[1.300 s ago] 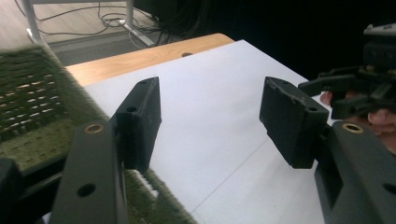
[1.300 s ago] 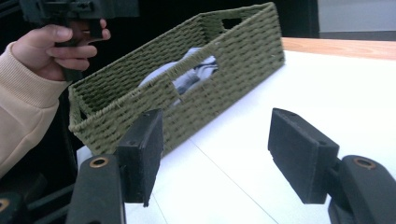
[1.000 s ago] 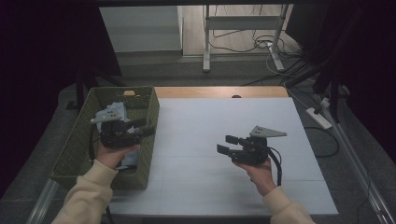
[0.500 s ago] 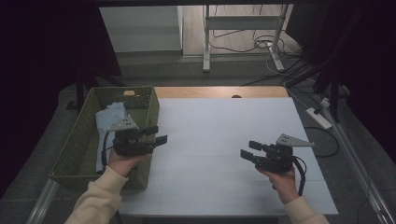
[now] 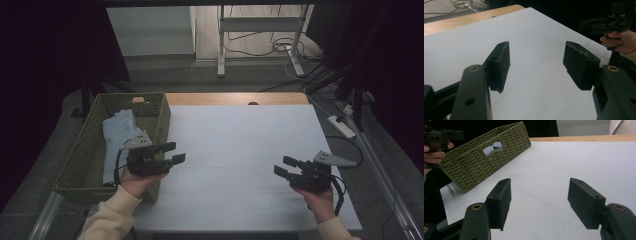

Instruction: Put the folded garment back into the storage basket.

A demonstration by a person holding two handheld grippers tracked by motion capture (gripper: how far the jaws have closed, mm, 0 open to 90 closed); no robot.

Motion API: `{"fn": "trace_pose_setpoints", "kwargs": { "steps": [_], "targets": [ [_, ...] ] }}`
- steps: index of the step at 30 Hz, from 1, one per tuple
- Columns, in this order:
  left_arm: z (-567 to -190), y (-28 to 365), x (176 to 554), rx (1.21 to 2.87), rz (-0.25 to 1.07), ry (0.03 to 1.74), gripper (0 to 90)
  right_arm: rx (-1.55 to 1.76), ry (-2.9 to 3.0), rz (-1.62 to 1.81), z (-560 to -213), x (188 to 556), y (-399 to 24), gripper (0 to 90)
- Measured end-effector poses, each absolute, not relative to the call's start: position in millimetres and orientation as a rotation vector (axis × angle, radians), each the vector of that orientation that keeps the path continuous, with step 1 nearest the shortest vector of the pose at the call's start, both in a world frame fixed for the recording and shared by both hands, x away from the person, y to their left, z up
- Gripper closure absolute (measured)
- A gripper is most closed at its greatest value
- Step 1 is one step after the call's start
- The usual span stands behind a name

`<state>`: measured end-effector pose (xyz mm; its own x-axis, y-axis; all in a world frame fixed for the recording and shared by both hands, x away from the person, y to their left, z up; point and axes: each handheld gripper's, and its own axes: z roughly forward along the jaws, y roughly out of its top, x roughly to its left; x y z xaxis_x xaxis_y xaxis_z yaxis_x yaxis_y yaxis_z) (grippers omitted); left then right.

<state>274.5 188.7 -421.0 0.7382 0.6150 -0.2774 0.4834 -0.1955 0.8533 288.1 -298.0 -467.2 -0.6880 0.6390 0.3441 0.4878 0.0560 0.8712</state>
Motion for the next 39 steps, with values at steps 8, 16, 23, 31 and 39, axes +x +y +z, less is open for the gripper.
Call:
{"fn": "trace_pose_setpoints", "kwargs": {
  "steps": [8,16,23,31,39],
  "targets": [
    [-425.6,173.7,264.9,1.862,0.138,0.817,38.5,1.179,2.174,1.669,-469.6,281.2,-312.2,35.3],
    [-431.0,162.3,254.9,1.892,0.157,0.793,37.9,1.174,2.172,1.654,-471.1,276.4,-320.4,35.2],
    [-437.3,156.3,250.6,1.918,0.159,0.781,37.5,1.155,2.178,1.650,-470.7,275.1,-321.4,35.2],
    [-441.1,156.7,249.7,1.925,0.155,0.788,37.6,1.129,2.196,1.636,-470.7,274.4,-319.9,35.1],
    [-442.4,157.9,250.8,1.923,0.152,0.793,37.5,1.093,2.211,1.630,-470.3,273.8,-317.2,35.1]
  ]
}}
